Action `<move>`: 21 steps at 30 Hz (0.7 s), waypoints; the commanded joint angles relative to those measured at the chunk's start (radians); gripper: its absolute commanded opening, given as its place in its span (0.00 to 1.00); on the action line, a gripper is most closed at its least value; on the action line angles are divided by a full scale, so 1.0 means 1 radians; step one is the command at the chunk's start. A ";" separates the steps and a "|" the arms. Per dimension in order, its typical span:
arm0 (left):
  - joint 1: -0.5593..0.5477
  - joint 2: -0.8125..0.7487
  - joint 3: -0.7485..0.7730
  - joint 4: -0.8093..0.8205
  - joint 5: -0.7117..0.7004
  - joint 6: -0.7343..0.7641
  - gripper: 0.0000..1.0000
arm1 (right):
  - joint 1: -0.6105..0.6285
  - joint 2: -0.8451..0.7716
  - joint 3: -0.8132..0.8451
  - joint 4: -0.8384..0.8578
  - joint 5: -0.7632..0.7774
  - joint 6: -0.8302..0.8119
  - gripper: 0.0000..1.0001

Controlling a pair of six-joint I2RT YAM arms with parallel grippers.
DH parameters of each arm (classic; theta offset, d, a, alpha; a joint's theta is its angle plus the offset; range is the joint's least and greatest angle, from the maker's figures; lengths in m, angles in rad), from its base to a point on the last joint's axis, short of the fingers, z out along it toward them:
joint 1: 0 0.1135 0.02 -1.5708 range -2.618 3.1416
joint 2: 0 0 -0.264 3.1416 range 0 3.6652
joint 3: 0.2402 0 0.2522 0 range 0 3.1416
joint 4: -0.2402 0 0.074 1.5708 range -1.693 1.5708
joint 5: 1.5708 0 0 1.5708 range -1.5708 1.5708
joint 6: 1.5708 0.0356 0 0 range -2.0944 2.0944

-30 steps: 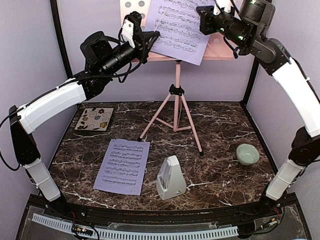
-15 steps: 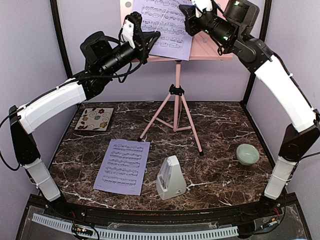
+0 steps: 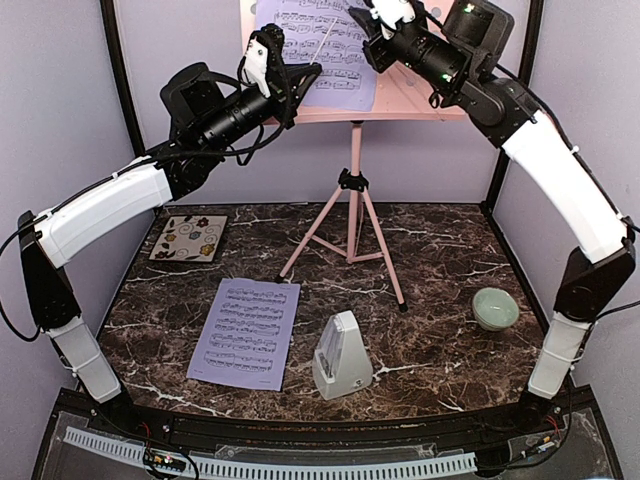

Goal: Set up the instrument practice props

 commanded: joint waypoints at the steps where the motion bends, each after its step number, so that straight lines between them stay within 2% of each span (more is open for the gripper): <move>1: -0.007 -0.040 0.019 0.032 0.056 0.002 0.00 | 0.014 0.010 0.000 0.050 -0.018 -0.054 0.00; 21: -0.012 -0.053 0.003 0.043 0.065 0.018 0.00 | 0.037 0.030 -0.035 0.102 0.011 -0.023 0.00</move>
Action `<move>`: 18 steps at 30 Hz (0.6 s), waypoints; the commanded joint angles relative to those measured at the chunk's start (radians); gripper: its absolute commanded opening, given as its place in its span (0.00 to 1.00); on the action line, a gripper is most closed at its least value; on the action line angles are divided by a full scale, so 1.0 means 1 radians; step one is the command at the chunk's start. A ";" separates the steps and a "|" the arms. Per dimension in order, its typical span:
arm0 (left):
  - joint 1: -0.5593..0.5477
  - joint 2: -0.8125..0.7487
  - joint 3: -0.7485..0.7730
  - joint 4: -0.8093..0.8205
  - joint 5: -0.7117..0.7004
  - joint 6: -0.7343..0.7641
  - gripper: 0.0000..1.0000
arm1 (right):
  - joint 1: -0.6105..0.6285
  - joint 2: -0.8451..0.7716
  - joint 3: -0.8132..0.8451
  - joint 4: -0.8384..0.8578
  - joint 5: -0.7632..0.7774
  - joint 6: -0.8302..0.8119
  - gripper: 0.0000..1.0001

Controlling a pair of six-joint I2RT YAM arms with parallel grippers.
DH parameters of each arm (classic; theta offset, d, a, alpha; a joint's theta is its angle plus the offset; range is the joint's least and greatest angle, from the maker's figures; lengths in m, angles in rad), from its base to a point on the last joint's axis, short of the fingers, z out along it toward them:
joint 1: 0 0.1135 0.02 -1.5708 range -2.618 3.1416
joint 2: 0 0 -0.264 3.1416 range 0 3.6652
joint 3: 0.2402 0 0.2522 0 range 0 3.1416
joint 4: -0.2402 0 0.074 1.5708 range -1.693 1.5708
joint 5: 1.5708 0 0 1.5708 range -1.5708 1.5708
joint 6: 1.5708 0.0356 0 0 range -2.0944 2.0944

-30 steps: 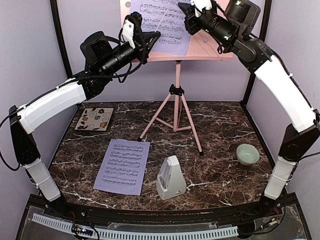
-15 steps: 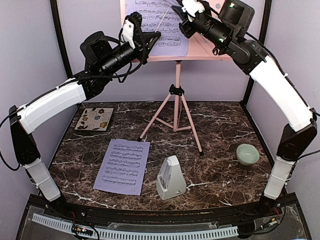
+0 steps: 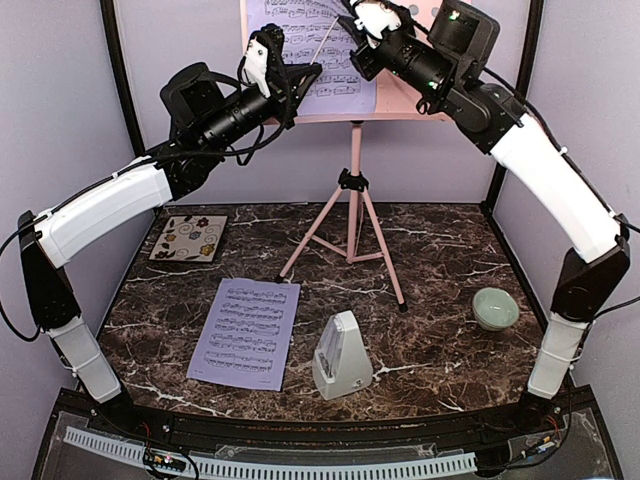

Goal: Set up the instrument practice props

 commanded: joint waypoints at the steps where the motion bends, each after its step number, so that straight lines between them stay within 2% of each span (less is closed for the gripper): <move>1: -0.013 -0.052 0.004 0.044 0.062 0.019 0.00 | 0.011 0.012 -0.006 0.061 0.012 0.027 0.00; 11: -0.013 -0.048 0.007 0.040 0.064 0.026 0.00 | 0.016 0.013 -0.017 0.082 0.022 0.037 0.00; 15: -0.013 -0.050 0.006 0.042 0.059 0.028 0.00 | 0.017 -0.003 -0.052 0.123 0.040 0.033 0.20; 18: -0.013 -0.051 0.002 0.042 0.051 0.029 0.02 | 0.017 -0.010 -0.062 0.129 0.048 0.029 0.22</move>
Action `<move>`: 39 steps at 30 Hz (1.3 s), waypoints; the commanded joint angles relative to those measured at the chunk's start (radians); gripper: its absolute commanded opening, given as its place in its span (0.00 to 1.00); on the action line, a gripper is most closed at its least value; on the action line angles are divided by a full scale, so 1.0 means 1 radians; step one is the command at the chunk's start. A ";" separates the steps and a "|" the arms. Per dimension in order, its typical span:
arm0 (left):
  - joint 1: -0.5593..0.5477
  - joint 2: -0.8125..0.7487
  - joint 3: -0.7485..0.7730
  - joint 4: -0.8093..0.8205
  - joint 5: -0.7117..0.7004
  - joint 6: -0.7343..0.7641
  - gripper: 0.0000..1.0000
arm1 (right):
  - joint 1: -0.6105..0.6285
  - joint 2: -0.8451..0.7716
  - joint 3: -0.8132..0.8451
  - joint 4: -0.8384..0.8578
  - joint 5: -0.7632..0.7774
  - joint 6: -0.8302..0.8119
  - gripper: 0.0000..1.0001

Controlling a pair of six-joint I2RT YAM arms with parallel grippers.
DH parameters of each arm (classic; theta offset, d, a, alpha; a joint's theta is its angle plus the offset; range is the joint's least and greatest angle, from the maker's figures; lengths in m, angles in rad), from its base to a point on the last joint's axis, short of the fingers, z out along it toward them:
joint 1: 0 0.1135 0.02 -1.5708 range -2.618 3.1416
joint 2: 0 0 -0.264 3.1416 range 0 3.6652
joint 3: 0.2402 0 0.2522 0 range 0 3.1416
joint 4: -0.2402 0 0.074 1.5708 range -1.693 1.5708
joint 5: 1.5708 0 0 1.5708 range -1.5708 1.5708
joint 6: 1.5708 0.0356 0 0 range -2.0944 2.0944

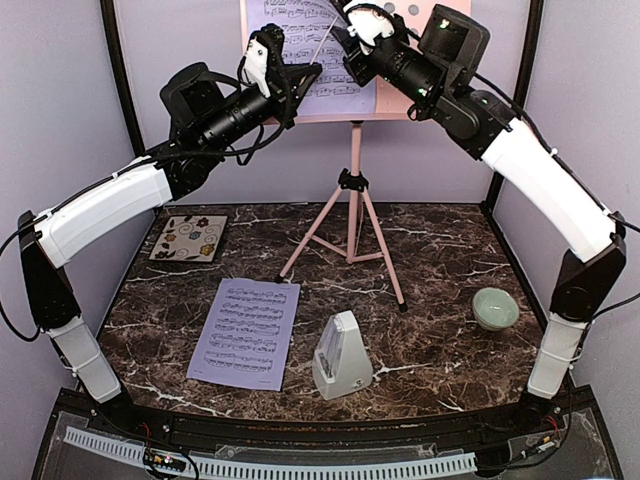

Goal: Set up the instrument practice props

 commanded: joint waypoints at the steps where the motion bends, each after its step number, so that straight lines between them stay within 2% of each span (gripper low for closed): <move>1: -0.013 -0.054 -0.001 0.043 0.048 0.028 0.06 | 0.010 -0.019 -0.020 0.067 0.020 0.004 0.22; 3: -0.013 -0.061 -0.013 0.053 0.049 0.027 0.20 | 0.010 -0.022 -0.028 0.070 0.025 0.002 0.21; 7: -0.013 -0.080 -0.036 0.068 0.041 0.027 0.38 | 0.011 -0.022 -0.033 0.080 0.031 -0.003 0.22; 13: -0.019 -0.098 -0.052 0.067 0.033 0.033 0.56 | 0.009 -0.027 -0.042 0.092 0.046 -0.010 0.26; 22: -0.037 -0.145 -0.080 0.059 -0.024 0.076 0.89 | 0.009 -0.046 -0.048 0.117 0.069 -0.004 0.51; 29: -0.039 -0.235 -0.162 0.038 -0.113 0.105 0.98 | 0.009 -0.075 -0.068 0.140 0.097 0.016 0.71; 34: -0.039 -0.309 -0.219 -0.004 -0.209 0.088 0.99 | 0.009 -0.107 -0.080 0.138 0.116 0.053 0.90; 39: -0.033 -0.389 -0.280 -0.146 -0.399 -0.033 0.99 | 0.009 -0.155 -0.083 0.043 0.133 0.155 0.96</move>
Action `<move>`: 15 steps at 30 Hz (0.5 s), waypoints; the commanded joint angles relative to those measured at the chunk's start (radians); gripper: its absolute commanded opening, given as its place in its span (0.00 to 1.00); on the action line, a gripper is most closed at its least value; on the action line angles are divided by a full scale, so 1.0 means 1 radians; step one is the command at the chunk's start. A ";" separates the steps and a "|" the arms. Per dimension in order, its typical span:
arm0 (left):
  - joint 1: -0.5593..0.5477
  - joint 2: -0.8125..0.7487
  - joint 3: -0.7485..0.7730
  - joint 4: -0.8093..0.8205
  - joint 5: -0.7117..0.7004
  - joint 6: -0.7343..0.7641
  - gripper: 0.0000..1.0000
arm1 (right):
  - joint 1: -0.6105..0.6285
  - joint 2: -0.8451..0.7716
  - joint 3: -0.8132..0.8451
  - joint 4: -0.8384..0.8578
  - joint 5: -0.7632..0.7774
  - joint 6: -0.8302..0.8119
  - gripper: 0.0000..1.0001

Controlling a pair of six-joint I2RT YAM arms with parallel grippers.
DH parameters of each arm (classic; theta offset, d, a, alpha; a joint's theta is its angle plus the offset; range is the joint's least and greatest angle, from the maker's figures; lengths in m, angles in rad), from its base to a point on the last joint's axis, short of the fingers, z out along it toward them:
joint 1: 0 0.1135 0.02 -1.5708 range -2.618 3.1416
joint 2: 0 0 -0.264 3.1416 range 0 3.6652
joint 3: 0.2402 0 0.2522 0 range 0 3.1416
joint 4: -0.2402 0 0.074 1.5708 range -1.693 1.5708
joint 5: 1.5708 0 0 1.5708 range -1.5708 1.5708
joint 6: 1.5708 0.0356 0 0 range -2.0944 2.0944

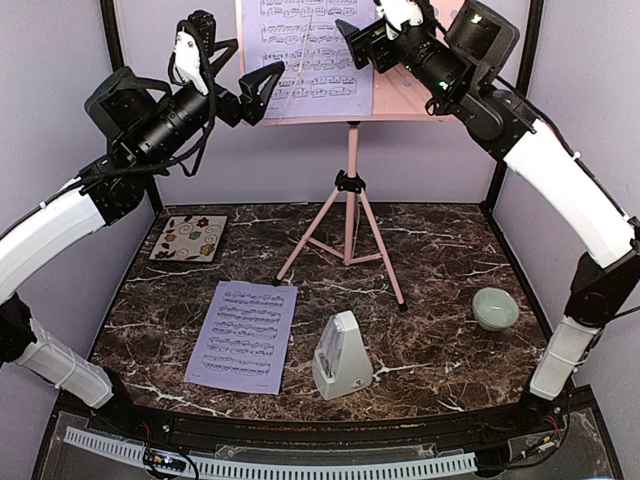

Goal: Set up the instrument practice props

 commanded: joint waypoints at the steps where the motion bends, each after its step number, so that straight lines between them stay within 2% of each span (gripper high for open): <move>1: 0.010 -0.090 -0.066 -0.148 -0.182 -0.126 0.99 | 0.006 -0.082 -0.010 -0.055 0.027 0.114 0.96; 4: 0.062 -0.140 -0.117 -0.261 -0.181 -0.262 0.99 | 0.006 -0.130 -0.052 -0.125 0.022 0.202 0.98; 9: 0.233 -0.211 -0.225 -0.410 -0.081 -0.516 0.99 | 0.006 -0.242 -0.150 -0.252 -0.041 0.342 0.98; 13: 0.284 -0.218 -0.296 -0.584 -0.088 -0.625 0.98 | 0.006 -0.326 -0.250 -0.346 -0.077 0.420 0.98; 15: 0.309 -0.217 -0.340 -0.652 -0.049 -0.703 0.95 | 0.006 -0.378 -0.331 -0.375 -0.079 0.469 0.98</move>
